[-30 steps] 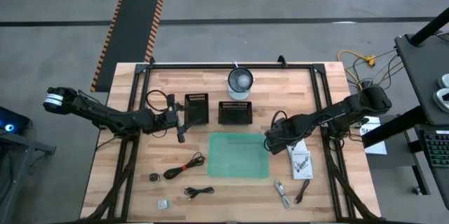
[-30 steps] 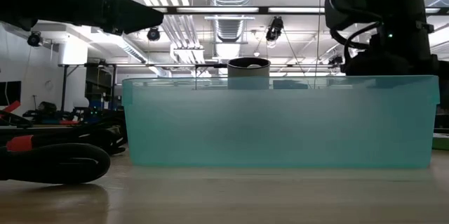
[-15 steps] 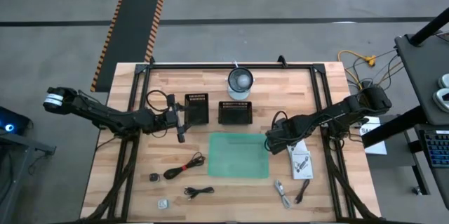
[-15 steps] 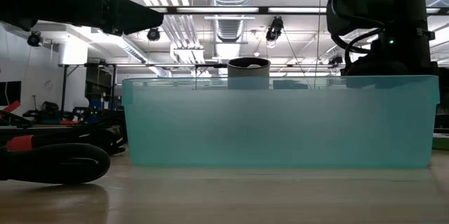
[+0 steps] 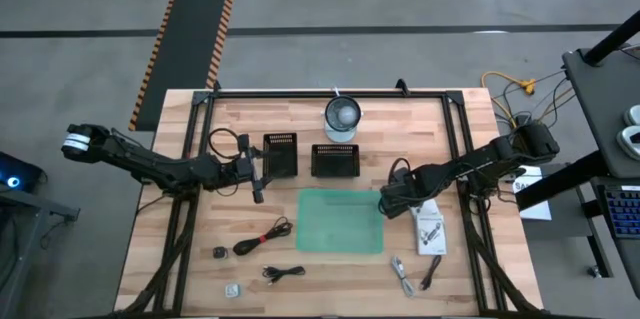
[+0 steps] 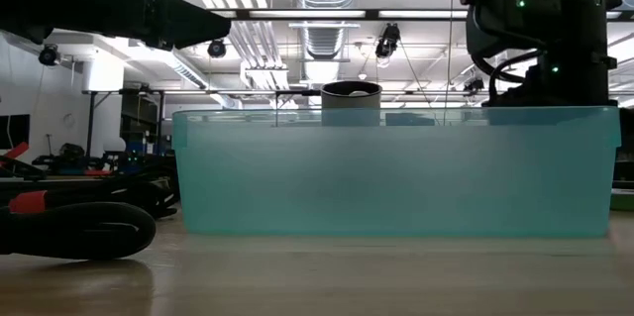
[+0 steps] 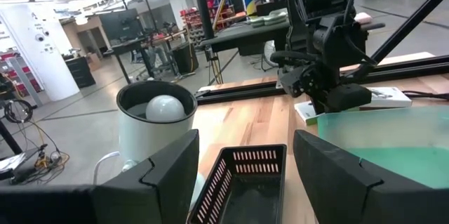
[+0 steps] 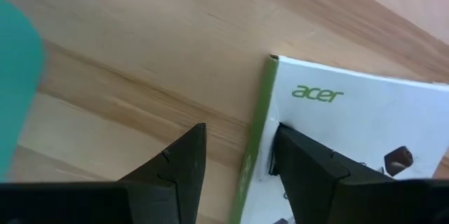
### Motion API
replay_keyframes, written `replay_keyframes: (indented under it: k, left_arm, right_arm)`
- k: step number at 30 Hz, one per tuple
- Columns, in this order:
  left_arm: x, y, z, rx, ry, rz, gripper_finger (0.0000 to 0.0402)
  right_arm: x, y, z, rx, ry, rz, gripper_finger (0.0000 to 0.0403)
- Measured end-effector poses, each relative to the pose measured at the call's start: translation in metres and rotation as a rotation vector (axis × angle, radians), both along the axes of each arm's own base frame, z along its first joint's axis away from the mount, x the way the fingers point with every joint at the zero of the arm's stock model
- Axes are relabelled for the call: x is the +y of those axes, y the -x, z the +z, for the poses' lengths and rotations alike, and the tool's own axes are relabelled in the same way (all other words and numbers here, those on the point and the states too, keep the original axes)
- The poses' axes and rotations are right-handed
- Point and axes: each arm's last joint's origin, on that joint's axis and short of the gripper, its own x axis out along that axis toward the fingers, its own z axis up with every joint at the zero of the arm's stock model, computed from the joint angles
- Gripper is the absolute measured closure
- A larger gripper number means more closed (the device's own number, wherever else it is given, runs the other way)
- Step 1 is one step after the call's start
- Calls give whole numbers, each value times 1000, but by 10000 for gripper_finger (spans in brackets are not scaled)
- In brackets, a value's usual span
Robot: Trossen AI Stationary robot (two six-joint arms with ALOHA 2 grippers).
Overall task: Pick and place items into bin
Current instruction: Put the top white box into the right black bin
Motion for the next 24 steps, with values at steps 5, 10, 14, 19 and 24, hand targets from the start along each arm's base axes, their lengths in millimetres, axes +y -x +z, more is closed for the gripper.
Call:
replay_keyframes:
  k: [5, 10, 14, 19, 24]
  left_arm:
    - [0, 0, 0, 1, 0, 0, 187]
    - [0, 0, 0, 1, 0, 0, 187]
    - [0, 0, 0, 0, 0, 0, 187]
    - [0, 0, 0, 0, 0, 0, 187]
    - [0, 0, 0, 0, 0, 0, 187]
  right_arm:
    - [0, 0, 0, 4, -2, 15, 259]
    - [0, 1, -1, 10, -1, 15, 285]
    - [0, 2, -1, 18, 1, 35, 318]
    - [0, 1, -1, 14, -2, 44, 366]
    - [0, -1, 1, 6, -10, 65, 391]
